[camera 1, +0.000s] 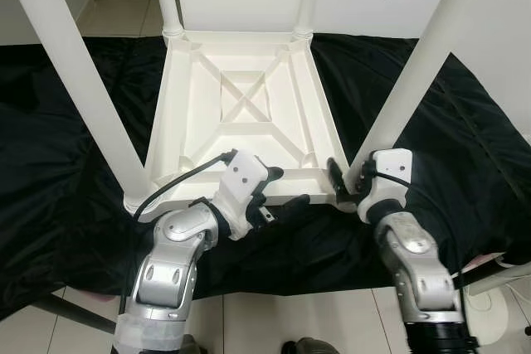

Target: Building children table

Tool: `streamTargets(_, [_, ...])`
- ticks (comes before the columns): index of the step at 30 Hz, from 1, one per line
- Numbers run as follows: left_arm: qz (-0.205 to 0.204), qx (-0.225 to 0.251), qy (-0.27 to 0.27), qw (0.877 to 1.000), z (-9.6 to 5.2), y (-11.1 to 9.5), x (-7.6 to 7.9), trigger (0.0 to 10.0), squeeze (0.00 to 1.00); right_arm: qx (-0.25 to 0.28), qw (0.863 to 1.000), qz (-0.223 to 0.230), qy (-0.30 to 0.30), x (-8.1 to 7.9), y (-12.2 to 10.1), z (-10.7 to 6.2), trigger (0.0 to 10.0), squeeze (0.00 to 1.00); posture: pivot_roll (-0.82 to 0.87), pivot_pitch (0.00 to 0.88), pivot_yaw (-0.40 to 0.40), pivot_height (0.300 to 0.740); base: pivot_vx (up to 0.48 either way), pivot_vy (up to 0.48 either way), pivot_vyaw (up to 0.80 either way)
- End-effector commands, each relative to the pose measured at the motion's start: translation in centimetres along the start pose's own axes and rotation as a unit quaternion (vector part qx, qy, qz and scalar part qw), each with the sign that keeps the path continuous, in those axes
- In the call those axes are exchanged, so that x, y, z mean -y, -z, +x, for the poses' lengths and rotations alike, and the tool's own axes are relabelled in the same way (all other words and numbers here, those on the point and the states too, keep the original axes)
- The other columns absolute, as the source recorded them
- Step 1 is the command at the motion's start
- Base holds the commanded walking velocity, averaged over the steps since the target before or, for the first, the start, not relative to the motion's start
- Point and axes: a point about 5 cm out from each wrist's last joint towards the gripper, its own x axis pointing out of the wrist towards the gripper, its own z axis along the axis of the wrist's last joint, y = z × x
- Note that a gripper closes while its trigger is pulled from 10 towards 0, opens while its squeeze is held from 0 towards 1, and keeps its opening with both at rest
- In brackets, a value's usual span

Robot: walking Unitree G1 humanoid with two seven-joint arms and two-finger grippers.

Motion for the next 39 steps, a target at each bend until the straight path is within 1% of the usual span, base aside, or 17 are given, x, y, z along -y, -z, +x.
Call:
streamTargets(1, [0.002,0.003,-0.097,0.995,0.2,-0.3,-0.8,10.0,0.00,0.002,0.999,-0.012,-0.052,0.1,0.5,0.0,10.0,0.00,-0.05,0.044,-0.012,0.740,0.000,0.000,0.00])
streamTargets(2, [0.003,0.003,-0.096,0.995,0.2,-0.3,-0.7,10.0,0.00,0.000,0.997,-0.017,-0.071,0.3,0.6,0.0,10.0,0.00,-0.05,0.043,-0.012,0.740,0.000,0.000,0.00])
streamTargets(3, [0.003,0.003,-0.096,0.995,0.2,-0.3,-0.7,10.0,0.00,0.000,0.997,-0.017,-0.071,0.3,0.6,0.0,10.0,0.00,-0.05,0.043,-0.012,0.740,0.000,0.000,0.00])
streamTargets(8, [0.005,0.004,-0.091,0.996,0.4,-0.3,-0.5,10.0,0.00,0.001,0.988,-0.047,-0.150,1.2,0.8,0.3,10.0,0.00,-0.04,0.038,-0.008,0.740,0.000,0.000,0.00])
streamTargets(12, [0.007,0.003,-0.087,0.996,0.5,-0.3,-0.4,10.0,0.00,0.004,0.984,-0.055,-0.172,1.4,0.8,0.5,10.0,0.00,-0.04,0.036,-0.002,0.740,0.000,0.000,0.00])
streamTargets(14, [0.009,0.001,-0.080,0.997,0.7,-0.3,-0.3,10.0,0.00,0.002,0.979,-0.075,-0.190,2.0,0.8,1.1,10.0,0.00,-0.04,0.033,0.004,0.740,0.000,0.000,0.00])
streamTargets(15, [0.010,0.001,-0.077,0.997,0.8,-0.3,-0.2,10.0,0.00,-0.004,0.978,-0.090,-0.190,2.5,1.0,1.4,6.2,0.00,-0.04,0.033,0.002,0.740,0.000,0.000,0.00])
streamTargets(16, [0.010,0.001,-0.077,0.997,0.8,-0.3,-0.2,10.0,0.00,-0.004,0.978,-0.090,-0.190,2.5,1.0,1.4,6.2,0.00,-0.04,0.033,0.002,0.740,0.000,0.000,0.00])
streamTargets(17, [0.012,0.000,-0.074,0.997,0.8,-0.3,-0.1,10.0,0.00,-0.009,0.976,-0.100,-0.192,2.9,1.1,1.7,3.6,0.00,-0.04,0.033,0.002,0.740,0.000,0.000,0.00])
streamTargets(18, [0.012,-0.001,-0.073,0.997,0.8,-0.2,0.0,10.0,0.00,-0.016,0.975,-0.106,-0.196,3.2,1.3,1.8,0.0,0.00,-0.04,0.034,0.001,0.740,0.000,0.000,0.00])
streamTargets(24, [0.009,0.001,-0.073,0.997,0.8,-0.3,0.3,10.0,0.00,-0.023,0.970,-0.110,-0.214,3.4,1.8,1.7,0.0,0.00,-0.04,0.036,-0.001,0.740,0.000,0.000,0.00])
streamTargets(29, [0.006,0.002,-0.073,0.997,0.9,-0.2,0.5,10.0,0.00,-0.016,0.972,-0.093,-0.216,2.9,1.8,1.4,0.0,0.00,-0.04,0.039,-0.004,0.740,0.000,0.000,0.00])
streamTargets(30, [0.006,0.002,-0.073,0.997,0.9,-0.2,0.6,10.0,0.00,-0.012,0.973,-0.091,-0.212,2.9,1.8,1.5,10.0,0.00,-0.04,0.039,-0.004,0.740,0.000,0.000,0.00])
streamTargets(31, [0.006,0.002,-0.073,0.997,0.9,-0.2,0.6,10.0,0.00,-0.012,0.973,-0.091,-0.212,2.9,1.8,1.5,10.0,0.00,-0.04,0.039,-0.004,0.740,0.000,0.000,0.00])
streamTargets(35, [0.005,0.002,-0.074,0.997,0.9,-0.2,0.5,10.0,0.00,-0.007,0.981,-0.068,-0.181,2.3,1.7,1.6,10.0,0.00,-0.04,0.043,-0.009,0.740,0.000,0.000,0.00])
streamTargets(36, [0.006,0.002,-0.075,0.997,0.9,-0.2,0.5,10.0,0.00,-0.006,0.985,-0.058,-0.161,2.0,1.7,1.7,10.0,0.00,-0.04,0.043,-0.009,0.740,0.000,0.000,0.00])
streamTargets(39, [0.006,0.003,-0.078,0.997,0.9,-0.2,0.5,10.0,0.00,-0.005,0.988,-0.053,-0.142,1.6,1.7,1.6,10.0,0.00,-0.04,0.044,-0.016,0.740,0.000,0.000,0.00])
